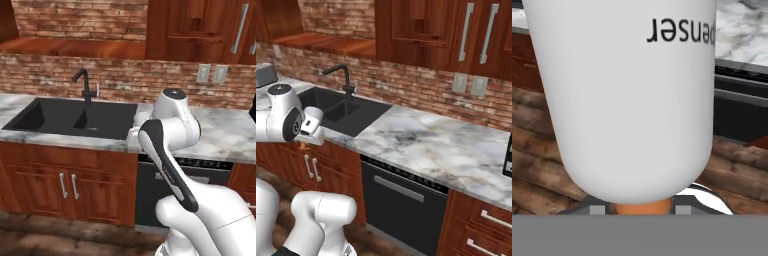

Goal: Restock the sink supplies by placing the sponge and soap dispenser on the counter and next to the sink. Make sure the soap dispenser is upright.

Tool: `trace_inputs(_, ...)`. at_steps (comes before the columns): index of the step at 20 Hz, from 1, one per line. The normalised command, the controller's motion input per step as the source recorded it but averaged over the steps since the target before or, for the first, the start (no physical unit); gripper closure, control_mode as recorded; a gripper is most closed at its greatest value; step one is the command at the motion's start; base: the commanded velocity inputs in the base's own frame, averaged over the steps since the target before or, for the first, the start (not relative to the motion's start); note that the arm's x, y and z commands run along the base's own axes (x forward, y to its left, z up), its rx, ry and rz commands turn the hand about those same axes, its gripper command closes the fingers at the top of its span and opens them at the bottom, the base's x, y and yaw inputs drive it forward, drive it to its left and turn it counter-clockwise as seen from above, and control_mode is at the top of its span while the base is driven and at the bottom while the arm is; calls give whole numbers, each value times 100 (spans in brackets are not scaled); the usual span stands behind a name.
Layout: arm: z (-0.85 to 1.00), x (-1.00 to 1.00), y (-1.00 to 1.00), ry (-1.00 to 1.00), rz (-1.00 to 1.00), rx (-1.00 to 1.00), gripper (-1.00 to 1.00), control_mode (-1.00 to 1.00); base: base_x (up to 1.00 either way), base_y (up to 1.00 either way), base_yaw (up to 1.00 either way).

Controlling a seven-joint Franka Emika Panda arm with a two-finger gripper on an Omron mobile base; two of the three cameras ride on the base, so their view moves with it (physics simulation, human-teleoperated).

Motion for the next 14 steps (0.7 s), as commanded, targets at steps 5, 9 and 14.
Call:
trace_inputs(5,0,0,0,0,0,0,100,100,68,51,-41)
trace_inputs(9,0,0,0,0,0,0,100,100,56,56,-37)
trace_inputs(14,0,0,0,0,0,0,100,100,54,16,-31)
